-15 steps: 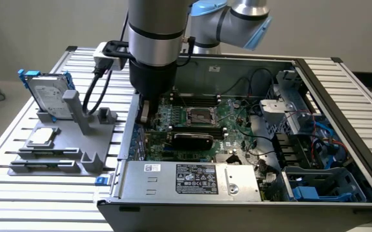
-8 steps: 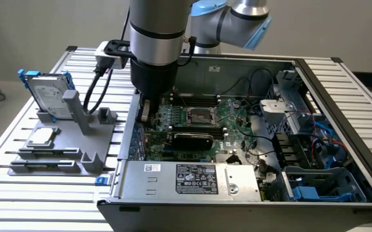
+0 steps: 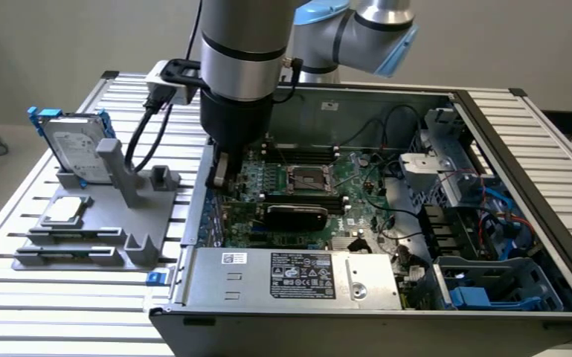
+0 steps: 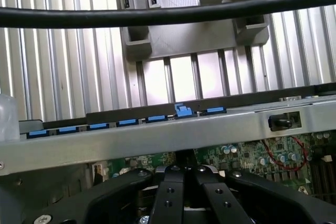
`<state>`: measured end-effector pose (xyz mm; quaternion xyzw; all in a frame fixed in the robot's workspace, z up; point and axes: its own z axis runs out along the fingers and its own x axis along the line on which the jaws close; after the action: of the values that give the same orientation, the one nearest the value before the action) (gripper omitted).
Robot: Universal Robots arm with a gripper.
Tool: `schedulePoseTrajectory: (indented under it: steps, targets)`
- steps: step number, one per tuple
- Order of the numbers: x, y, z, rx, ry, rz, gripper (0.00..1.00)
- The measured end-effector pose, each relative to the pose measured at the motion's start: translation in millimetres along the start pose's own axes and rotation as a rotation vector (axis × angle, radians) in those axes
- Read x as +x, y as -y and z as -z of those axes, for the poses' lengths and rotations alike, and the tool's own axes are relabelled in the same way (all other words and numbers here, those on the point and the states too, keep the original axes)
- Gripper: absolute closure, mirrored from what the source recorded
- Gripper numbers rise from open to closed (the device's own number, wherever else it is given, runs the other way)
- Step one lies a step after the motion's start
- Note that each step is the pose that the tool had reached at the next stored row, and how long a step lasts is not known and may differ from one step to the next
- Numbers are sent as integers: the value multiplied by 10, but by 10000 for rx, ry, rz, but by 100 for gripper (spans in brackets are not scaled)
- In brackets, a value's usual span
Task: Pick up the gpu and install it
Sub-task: 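Press down on the gpu until it lock into place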
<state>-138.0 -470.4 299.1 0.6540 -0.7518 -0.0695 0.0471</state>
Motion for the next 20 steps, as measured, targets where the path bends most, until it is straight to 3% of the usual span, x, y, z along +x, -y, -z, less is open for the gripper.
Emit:
schedulePoseTrajectory:
  steps: [7, 20]
  targets:
    - [-1, 5, 1, -152, 6, -188, 89]
    - [-5, 36, -5, -155, 50, -423, 89]
